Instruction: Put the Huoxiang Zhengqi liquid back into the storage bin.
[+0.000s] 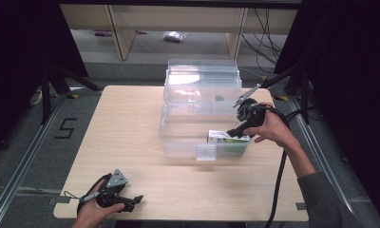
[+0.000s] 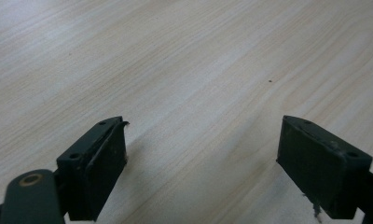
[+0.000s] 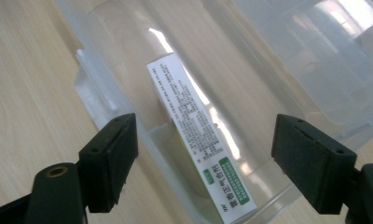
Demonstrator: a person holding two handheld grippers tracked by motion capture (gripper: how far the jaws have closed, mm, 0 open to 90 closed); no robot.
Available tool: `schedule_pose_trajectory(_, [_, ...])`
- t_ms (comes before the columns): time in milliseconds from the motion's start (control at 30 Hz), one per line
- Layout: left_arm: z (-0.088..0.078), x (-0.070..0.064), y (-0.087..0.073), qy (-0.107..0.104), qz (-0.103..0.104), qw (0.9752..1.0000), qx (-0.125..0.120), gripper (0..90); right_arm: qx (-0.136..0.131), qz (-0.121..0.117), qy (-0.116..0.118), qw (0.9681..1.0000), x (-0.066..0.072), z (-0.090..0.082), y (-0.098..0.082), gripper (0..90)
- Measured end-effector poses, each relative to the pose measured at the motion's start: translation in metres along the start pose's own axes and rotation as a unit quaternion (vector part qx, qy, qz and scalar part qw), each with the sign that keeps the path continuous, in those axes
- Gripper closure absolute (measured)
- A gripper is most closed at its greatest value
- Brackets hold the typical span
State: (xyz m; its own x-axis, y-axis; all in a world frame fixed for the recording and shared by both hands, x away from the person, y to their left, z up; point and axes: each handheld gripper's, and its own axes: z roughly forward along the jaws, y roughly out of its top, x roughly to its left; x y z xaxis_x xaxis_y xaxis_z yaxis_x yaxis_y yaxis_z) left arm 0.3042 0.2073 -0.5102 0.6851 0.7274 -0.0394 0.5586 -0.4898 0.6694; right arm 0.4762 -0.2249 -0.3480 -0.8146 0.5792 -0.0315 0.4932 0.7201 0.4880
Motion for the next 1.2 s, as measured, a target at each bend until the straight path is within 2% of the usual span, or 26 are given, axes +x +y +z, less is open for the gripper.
schedule_pose_trajectory(67, [0.0,0.0,0.0,0.0,-0.001,1.0,0.0,15.0,-0.006,0.007,-0.001,1.0,0.001,-0.001,-0.003,23.4])
schedule_pose_trajectory(100, [0.0,0.0,0.0,0.0,-0.001,1.0,0.0,15.0,-0.017,-0.002,-0.002,0.9998,0.0,0.0,-0.005,23.4])
schedule_pose_trajectory(133, [0.0,0.0,0.0,0.0,0.0,1.0,0.0,15.0,-0.021,0.011,0.0,0.9997,0.001,-0.001,-0.007,23.4])
schedule_pose_trajectory(233, [0.0,0.0,0.0,0.0,-0.001,1.0,0.0,15.1,-0.037,0.009,-0.003,0.9993,0.002,-0.003,-0.012,23.0])
schedule_pose_trajectory(267, [0.0,0.0,0.0,0.0,-0.001,1.0,-0.001,15.1,-0.038,0.021,-0.001,0.9991,0.004,-0.003,-0.014,22.9])
schedule_pose_trajectory(300, [0.0,0.0,0.0,-0.001,-0.001,1.0,0.0,15.0,-0.051,0.008,-0.006,0.9987,0.003,-0.003,-0.015,23.3])
schedule_pose_trajectory(333, [0.0,-0.001,0.0,-0.003,-0.002,1.0,-0.001,15.0,-0.05,0.027,-0.013,0.9983,0.008,-0.003,-0.017,23.2])
schedule_pose_trajectory(367, [-0.001,0.0,0.0,-0.005,0.003,1.0,0.005,15.0,-0.053,0.018,-0.018,0.9983,0.008,-0.003,-0.019,22.8])
schedule_pose_trajectory(400, [0.0,0.0,0.0,-0.004,0.002,1.0,0.003,15.0,-0.047,0.025,-0.011,0.9985,0.01,-0.005,-0.019,22.9])
schedule_pose_trajectory(467, [0.0,0.0,0.0,-0.004,0.002,1.0,0.002,15.1,-0.058,0.03,-0.013,0.9978,0.013,-0.004,-0.023,22.6])
schedule_pose_trajectory(633, [0.0,-0.001,0.0,-0.001,-0.001,1.0,0.0,15.0,-0.067,0.022,-0.011,0.9975,0.016,-0.002,-0.029,22.6])
schedule_pose_trajectory(667, [0.0,0.0,0.0,-0.004,0.001,1.0,0.002,15.1,-0.055,0.041,-0.003,0.9977,0.02,-0.003,-0.029,22.7])
schedule_pose_trajectory(700, [0.0,0.0,0.0,-0.004,0.002,1.0,0.002,15.1,-0.065,0.038,-0.009,0.9971,0.02,-0.001,-0.031,22.6])
schedule_pose_trajectory(733, [0.0,0.0,0.0,-0.005,0.002,1.0,0.004,15.0,-0.06,0.027,-0.007,0.9978,0.019,-0.001,-0.032,22.5])
schedule_pose_trajectory(767, [0.0,0.0,0.0,-0.004,0.002,1.0,0.002,15.0,-0.067,0.033,-0.009,0.9972,0.021,0.001,-0.033,22.5])
schedule_pose_trajectory(800, [0.0,0.0,0.0,-0.005,0.002,1.0,0.002,15.0,-0.057,0.046,-0.007,0.9973,0.022,-0.001,-0.033,22.5])
schedule_pose_trajectory(833, [-0.001,-0.001,0.0,-0.004,0.003,1.0,0.002,15.1,-0.062,0.026,-0.005,0.9977,0.02,0.001,-0.035,22.5])
schedule_pose_trajectory(867, [-0.001,0.0,0.0,-0.004,0.003,1.0,0.002,15.0,-0.063,0.025,-0.009,0.9977,0.02,0.001,-0.036,22.5])
schedule_pose_trajectory(900, [-0.001,0.0,0.0,-0.005,0.002,1.0,0.002,15.1,-0.067,0.037,-0.007,0.997,0.023,0.003,-0.037,22.6])
schedule_pose_trajectory(1000, [0.0,-0.001,0.0,-0.004,0.0,1.0,0.001,15.0,-0.072,0.045,-0.005,0.9963,0.026,0.003,-0.04,22.3])
schedule_pose_trajectory(1033, [0.0,0.0,0.0,0.002,0.0,1.0,0.004,15.0,-0.066,0.058,0.002,0.9961,0.028,0.001,-0.041,22.2])
schedule_pose_trajectory(1067, [0.001,0.0,0.0,0.001,0.0,1.0,0.002,15.1,-0.067,0.057,0.002,0.9961,0.029,0.001,-0.042,22.2])
schedule_pose_trajectory(1100, [0.001,-0.001,0.0,0.001,0.001,1.0,0.003,15.0,-0.085,0.023,-0.004,0.9961,0.025,0.005,-0.045,22.2])
schedule_pose_trajectory(1133, [0.001,-0.001,0.0,0.001,0.001,1.0,0.003,15.1,-0.077,0.041,0.0,0.9962,0.028,0.002,-0.046,22.1])
schedule_pose_trajectory(1167, [0.0,-0.001,0.0,0.001,0.001,1.0,0.003,15.0,-0.086,0.027,-0.003,0.9959,0.026,0.003,-0.047,21.8])
schedule_pose_trajectory(1200, [0.0,0.0,0.0,0.001,0.001,1.0,0.003,15.0,-0.087,0.032,-0.002,0.9957,0.027,0.003,-0.049,21.6])
